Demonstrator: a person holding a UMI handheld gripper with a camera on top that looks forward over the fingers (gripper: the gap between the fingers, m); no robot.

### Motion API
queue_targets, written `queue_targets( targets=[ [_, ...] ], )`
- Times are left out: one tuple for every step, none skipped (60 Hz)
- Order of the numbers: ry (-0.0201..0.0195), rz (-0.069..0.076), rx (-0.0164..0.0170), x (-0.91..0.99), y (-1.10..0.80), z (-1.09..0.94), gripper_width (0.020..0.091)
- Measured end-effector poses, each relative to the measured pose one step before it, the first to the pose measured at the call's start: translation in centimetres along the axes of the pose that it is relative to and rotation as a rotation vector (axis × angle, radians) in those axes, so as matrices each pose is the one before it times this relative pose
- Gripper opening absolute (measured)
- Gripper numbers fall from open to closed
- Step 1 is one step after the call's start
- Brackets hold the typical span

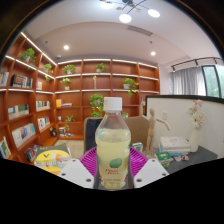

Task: Pour water

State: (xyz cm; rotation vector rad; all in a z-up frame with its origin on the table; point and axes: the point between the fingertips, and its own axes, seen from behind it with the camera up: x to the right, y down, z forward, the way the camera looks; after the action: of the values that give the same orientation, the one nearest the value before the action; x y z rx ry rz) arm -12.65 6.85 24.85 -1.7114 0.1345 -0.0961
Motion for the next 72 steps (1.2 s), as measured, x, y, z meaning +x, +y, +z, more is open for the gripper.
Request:
queue_targets(
  targets=[
    [0.01206, -0.007, -0.01232, 0.224, 0.591, 0.103, 0.0395],
    [0.00916, -0.0097, -0.01063, 0.438, 0.506, 0.289, 0.0396],
    [0.00777, -0.0101, -0.00997, 0.404, 0.561, 0.214, 0.0396],
    [0.00733, -0.0088, -0.0087, 0.329, 0.507, 0.242, 0.0396],
    [0.00736, -0.0064, -0.00827, 0.366, 0.496, 0.258, 0.0395],
    [0.00744, -0.0034, -0.00891, 0.4, 0.559, 0.279, 0.0396],
    [0.00223, -0.0041, -0.00485, 1.116, 0.941, 0.805, 0.0396],
    [0.0061, -0.0031, -0.00627, 0.122, 0.374, 0.06, 0.0396],
    [0.00461, -0.0042, -0.0054, 0.283, 0.471, 0.274, 0.0397],
    [0.00467, -0.003, -0.0058, 0.332, 0.433, 0.266, 0.0396],
    [0.0051, -0.001, -0.00663, 0.304, 0.49, 0.317, 0.0396],
    [0.00488, 0.0003, -0.00685, 0.295, 0.506, 0.37, 0.0397],
    [0.00347, 0.0008, -0.00626, 0.267, 0.49, 0.367, 0.0396],
    [0.0024, 0.0005, -0.00569, 0.194, 0.503, 0.38, 0.0395],
    [0.00186, 0.0007, -0.00591, 0.184, 0.532, 0.361, 0.0396],
    [-0.00023, -0.0007, -0.00681, 0.441, 0.566, 0.804, 0.0396],
    [0.00141, 0.0004, -0.006, 0.128, 0.697, 0.153, 0.0396],
    [0.00145, -0.0007, -0.00765, 0.122, 0.518, 0.262, 0.0396],
    [0.00142, -0.0014, -0.00723, 0.172, 0.501, 0.248, 0.0396],
    [0.00143, -0.0027, -0.00649, 0.137, 0.482, 0.259, 0.0398],
    [0.00119, -0.004, -0.00468, 0.122, 0.451, 0.224, 0.0397],
    [0.00121, -0.004, -0.00439, 0.135, 0.425, 0.203, 0.0397],
    [0.00063, -0.0035, -0.00509, 0.184, 0.354, 0.424, 0.0396],
    [0.00126, -0.0029, -0.00435, 0.105, 0.474, 0.072, 0.0397],
    [0.00058, -0.003, -0.00604, 0.081, 0.449, 0.151, 0.0397],
    [0.00026, -0.0011, -0.00614, 0.064, 0.462, 0.074, 0.0397],
    [-0.00097, 0.0018, -0.00551, 0.026, 0.444, 0.122, 0.0396],
    [-0.00242, 0.0049, -0.00489, -0.002, 0.443, 0.13, 0.0396],
    [-0.00346, 0.0064, -0.00472, -0.017, 0.443, 0.141, 0.0406],
    [-0.00152, 0.0084, 0.01074, 0.163, -0.145, 0.119, 0.0403],
    [0.00017, 0.0139, 0.02533, -0.078, -0.26, 0.137, 0.0403],
    [-0.00493, 0.0144, -0.00047, -0.017, 0.207, -0.036, 0.0403],
    [-0.00624, 0.0162, -0.00158, -0.028, 0.169, -0.091, 0.0404],
    [-0.00274, 0.0125, 0.00886, 0.058, -0.143, -0.043, 0.0403],
    [-0.00195, 0.0081, -0.00105, 0.096, 0.085, -0.051, 0.0403],
    [-0.00367, 0.006, 0.00218, 0.043, -0.008, -0.041, 0.0403],
    [-0.00437, 0.0032, 0.00247, 0.014, -0.029, -0.011, 0.0403],
    [-0.00346, 0.0018, -0.00018, -0.002, 0.026, 0.009, 0.0408],
    [-0.00339, 0.0006, 0.00182, -0.016, -0.03, 0.009, 0.0413],
    [-0.00287, -0.0006, 0.00272, 0.025, -0.096, -0.106, 0.0417],
    [-0.00032, -0.0033, 0.00086, -0.016, 0.034, 0.064, 0.0431],
    [-0.00269, -0.0042, 0.00274, -0.018, -0.036, 0.053, 0.0434],
    [-0.00119, -0.0031, 0.00148, -0.004, 0.014, 0.028, 0.0451],
    [-0.00123, -0.0029, 0.00218, -0.002, -0.039, 0.021, 0.0458],
    [-0.00078, -0.0024, 0.00113, -0.001, -0.004, 0.004, 0.0465],
    [0.00031, -0.002, 0.00068, 0.014, -0.009, -0.002, 0.0485],
    [0.00127, -0.0007, -0.00085, 0.016, 0.009, 0.008, 0.0496],
    [0.00592, -0.0007, -0.00833, 0.111, 0.188, 0.038, 0.0505],
    [0.00624, -0.0024, -0.01162, 0.119, 0.264, -0.043, 0.0527],
    [0.00983, -0.0041, -0.01294, 0.183, 0.302, -0.022, 0.0568],
    [0.0107, -0.0061, -0.00872, 0.138, 0.328, -0.059, 0.0624],
    [0.01136, -0.0085, -0.00954, 0.2, 0.278, -0.101, 0.0676],
    [0.00981, -0.009, -0.01052, 0.168, 0.304, -0.112, 0.0715],
    [0.00645, -0.0088, -0.01176, 0.068, 0.339, -0.161, 0.0742],
    [0.00225, -0.0094, -0.01081, -0.012, 0.325, -0.219, 0.076],
    [-0.00001, -0.0091, -0.00962, -0.044, 0.316, -0.252, 0.0773],
    [0.00001, -0.0068, -0.00893, -0.052, 0.323, -0.286, 0.0787],
    [-0.00103, -0.0052, -0.00685, -0.089, 0.299, -0.317, 0.08],
    [-0.00464, -0.0054, -0.00317, 0.056, 0.185, -0.215, 0.0805],
    [-0.00322, -0.0027, 0.00134, -0.287, 0.25, -0.507, 0.0803],
    [-0.00584, -0.0003, 0.00134, -0.242, 0.152, -0.46, 0.0803],
    [-0.00677, 0.0024, 0.00148, -0.243, 0.143, -0.523, 0.0805],
    [-0.00699, 0.0031, 0.00288, -0.238, 0.109, -0.542, 0.0805],
    [-0.00604, 0.0021, 0.00439, -0.208, 0.084, -0.567, 0.0804],
    [-0.00427, 0.0019, 0.00424, -0.168, 0.099, -0.584, 0.0804],
    [-0.00346, 0.0018, 0.00082, -0.133, 0.129, -0.61, 0.0803],
    [-0.00492, 0.0014, -0.00333, -0.12, 0.201, -0.671, 0.0804],
    [-0.00718, -0.0011, -0.0035, -0.134, 0.103, -0.593, 0.0804],
    [-0.00609, -0.0016, 0.00218, -0.083, 0.101, -0.761, 0.0806],
    [-0.00339, -0.0013, 0.00392, -0.073, 0.017, -0.747, 0.0806],
    [-0.00213, -0.0005, 0.00409, 0.013, 0.002, -0.787, 0.0804],
    [-0.00326, 0.0006, 0.00075, 0.041, 0.09, -0.776, 0.0806]
  ],
)
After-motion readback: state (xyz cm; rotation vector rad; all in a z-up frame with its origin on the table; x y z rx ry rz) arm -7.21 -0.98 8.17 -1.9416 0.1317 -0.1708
